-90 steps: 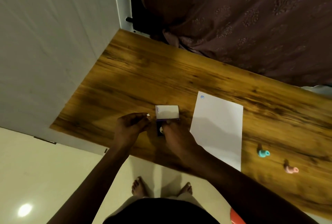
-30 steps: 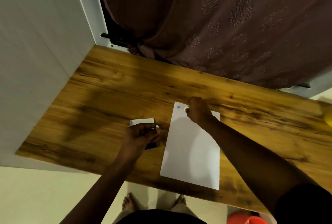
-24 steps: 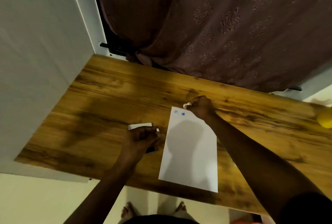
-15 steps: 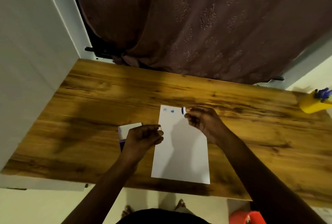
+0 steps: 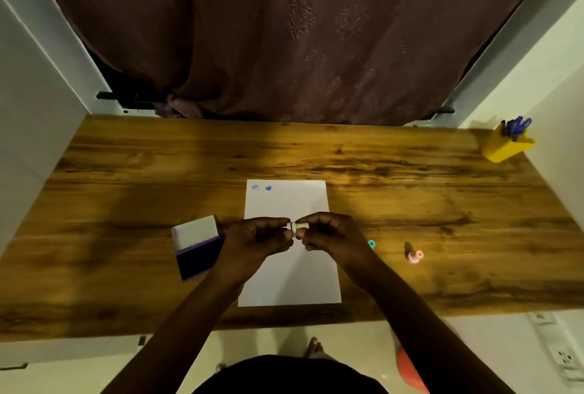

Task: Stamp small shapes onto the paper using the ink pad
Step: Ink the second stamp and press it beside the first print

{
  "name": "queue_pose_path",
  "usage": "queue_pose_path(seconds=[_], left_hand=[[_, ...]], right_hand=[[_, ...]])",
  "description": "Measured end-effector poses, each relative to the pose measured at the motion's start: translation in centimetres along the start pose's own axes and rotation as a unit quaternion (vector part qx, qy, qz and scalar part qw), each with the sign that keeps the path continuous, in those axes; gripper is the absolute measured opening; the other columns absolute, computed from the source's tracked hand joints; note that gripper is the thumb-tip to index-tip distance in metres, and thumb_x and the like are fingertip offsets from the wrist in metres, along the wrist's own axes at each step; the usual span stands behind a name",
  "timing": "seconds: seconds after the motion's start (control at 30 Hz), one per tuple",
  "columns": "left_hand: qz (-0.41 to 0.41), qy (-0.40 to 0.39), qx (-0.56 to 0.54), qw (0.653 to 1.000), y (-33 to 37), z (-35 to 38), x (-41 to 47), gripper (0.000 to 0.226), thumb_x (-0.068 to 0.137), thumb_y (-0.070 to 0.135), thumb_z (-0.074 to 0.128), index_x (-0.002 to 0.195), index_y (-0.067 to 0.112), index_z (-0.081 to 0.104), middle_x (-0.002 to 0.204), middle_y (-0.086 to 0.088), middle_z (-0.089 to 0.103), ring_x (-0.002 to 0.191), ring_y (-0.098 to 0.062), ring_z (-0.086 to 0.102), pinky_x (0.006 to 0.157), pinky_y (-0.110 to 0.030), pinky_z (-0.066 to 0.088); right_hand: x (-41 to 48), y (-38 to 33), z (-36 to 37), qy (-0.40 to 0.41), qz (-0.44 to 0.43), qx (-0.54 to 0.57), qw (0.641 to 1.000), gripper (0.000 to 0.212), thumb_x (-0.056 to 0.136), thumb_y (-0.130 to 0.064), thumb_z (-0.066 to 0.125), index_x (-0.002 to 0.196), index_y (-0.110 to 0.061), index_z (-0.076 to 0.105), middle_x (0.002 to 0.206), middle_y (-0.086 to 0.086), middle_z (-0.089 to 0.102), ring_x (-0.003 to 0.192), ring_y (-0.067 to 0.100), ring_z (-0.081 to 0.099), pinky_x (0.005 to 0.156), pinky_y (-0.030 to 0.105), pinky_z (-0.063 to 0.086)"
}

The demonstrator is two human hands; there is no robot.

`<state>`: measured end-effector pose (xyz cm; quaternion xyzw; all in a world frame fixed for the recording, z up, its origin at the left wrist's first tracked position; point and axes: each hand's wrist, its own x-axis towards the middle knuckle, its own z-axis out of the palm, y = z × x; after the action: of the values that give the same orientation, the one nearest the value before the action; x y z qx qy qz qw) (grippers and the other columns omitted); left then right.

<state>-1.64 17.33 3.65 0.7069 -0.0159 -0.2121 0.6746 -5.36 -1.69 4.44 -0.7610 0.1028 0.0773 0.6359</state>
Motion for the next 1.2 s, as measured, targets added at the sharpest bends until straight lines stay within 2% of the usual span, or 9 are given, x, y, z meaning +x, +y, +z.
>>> queue_pose_path(seconds=[0.13, 0.23, 0.37, 0.5, 0.6, 0.7, 0.87, 0.97, 1.2], left_hand=[[0.0, -0.008, 0.009, 1.0, -0.5, 0.5, 0.0, 0.026, 0.087, 0.003, 0.079, 0.111, 0.013, 0.08, 0.105, -0.005, 0.082, 0.098, -0.024, 0.079, 0.093, -0.048, 0.062], [0.011, -0.022, 0.021, 0.999, -1.1, 1.2, -0.1, 0.029, 0.081, 0.003, 0.084, 0.103, 0.022, 0.083, 0.101, -0.002, 0.083, 0.096, -0.024, 0.079, 0.091, -0.047, 0.063], [0.038, -0.066, 0.041, 0.996, -1.9, 2.9, -0.4, 0.038, 0.079, 0.004, 0.086, 0.096, 0.038, 0.083, 0.098, 0.007, 0.083, 0.095, -0.014, 0.079, 0.082, -0.029, 0.064], [0.049, -0.092, 0.072, 0.992, -3.2, 4.9, -0.1, 0.032, 0.077, 0.009, 0.088, 0.101, 0.03, 0.084, 0.1, 0.004, 0.083, 0.096, -0.016, 0.079, 0.091, -0.033, 0.062], [0.013, -0.116, 0.11, 0.987, -3.6, 6.5, 0.2, 0.036, 0.074, 0.016, 0.091, 0.104, 0.035, 0.081, 0.101, 0.009, 0.083, 0.098, -0.011, 0.078, 0.099, -0.037, 0.059], [-0.017, -0.118, 0.103, 0.988, -3.7, 7.3, 1.0, 0.035, 0.075, 0.02, 0.091, 0.099, 0.042, 0.079, 0.1, 0.012, 0.083, 0.097, -0.008, 0.078, 0.098, -0.037, 0.058], [-0.007, -0.085, 0.111, 0.99, -3.2, 7.6, 2.1, 0.027, 0.077, 0.033, 0.088, 0.096, 0.049, 0.079, 0.096, 0.017, 0.081, 0.095, 0.001, 0.075, 0.089, -0.026, 0.055], [-0.008, -0.064, 0.107, 0.992, -3.2, 7.9, 2.6, 0.023, 0.079, 0.033, 0.087, 0.095, 0.047, 0.08, 0.098, 0.019, 0.08, 0.097, 0.0, 0.074, 0.09, -0.026, 0.055], [-0.023, -0.056, 0.1, 0.993, -3.5, 8.6, 2.5, 0.02, 0.081, 0.027, 0.086, 0.092, 0.043, 0.081, 0.099, 0.015, 0.081, 0.097, -0.005, 0.076, 0.096, -0.034, 0.059]], right_hand=[[-0.8, 0.6, -0.7, -0.004, 0.001, -0.01, 1.0, 0.019, 0.092, -0.013, 0.072, 0.11, -0.008, 0.076, 0.08, -0.009, 0.075, 0.083, 0.012, 0.073, 0.077, 0.027, 0.062], [-1.7, 1.3, -1.7, -0.016, 0.022, -0.015, 1.0, 0.02, 0.093, -0.019, 0.072, 0.108, -0.007, 0.076, 0.089, 0.006, 0.077, 0.084, 0.017, 0.074, 0.078, 0.028, 0.063], [-3.1, 2.5, -3.0, -0.019, 0.089, -0.004, 0.996, 0.028, 0.095, -0.029, 0.069, 0.103, -0.003, 0.076, 0.092, 0.013, 0.078, 0.075, 0.012, 0.074, 0.07, 0.023, 0.061], [-5.0, 3.8, -4.6, 0.001, 0.097, -0.021, 0.995, 0.028, 0.094, -0.036, 0.069, 0.099, -0.01, 0.077, 0.087, 0.006, 0.079, 0.076, 0.012, 0.074, 0.068, 0.021, 0.059], [-6.2, 4.5, -6.2, 0.028, 0.088, -0.024, 0.995, 0.021, 0.091, -0.036, 0.073, 0.094, -0.016, 0.078, 0.08, 0.006, 0.076, 0.073, 0.015, 0.072, 0.067, 0.021, 0.056], [-6.3, 5.3, -7.8, 0.077, 0.1, -0.093, 0.988, 0.028, 0.087, -0.038, 0.076, 0.092, -0.011, 0.075, 0.078, 0.013, 0.075, 0.071, 0.025, 0.073, 0.069, 0.034, 0.058], [-6.1, 7.8, -9.4, 0.15, 0.041, -0.327, 0.932, 0.023, 0.09, -0.035, 0.073, 0.096, -0.013, 0.074, 0.088, 0.0, 0.077, 0.072, 0.009, 0.07, 0.068, 0.023, 0.055], [-5.7, 9.5, -9.9, 0.164, 0.065, -0.363, 0.915, 0.013, 0.088, -0.03, 0.074, 0.097, -0.02, 0.072, 0.092, -0.005, 0.075, 0.074, 0.004, 0.066, 0.064, 0.013, 0.047], [-4.8, 11.1, -10.2, 0.152, 0.065, -0.398, 0.902, 0.014, 0.089, -0.03, 0.071, 0.102, -0.024, 0.07, 0.104, -0.004, 0.072, 0.087, 0.008, 0.065, 0.074, 0.019, 0.048]])
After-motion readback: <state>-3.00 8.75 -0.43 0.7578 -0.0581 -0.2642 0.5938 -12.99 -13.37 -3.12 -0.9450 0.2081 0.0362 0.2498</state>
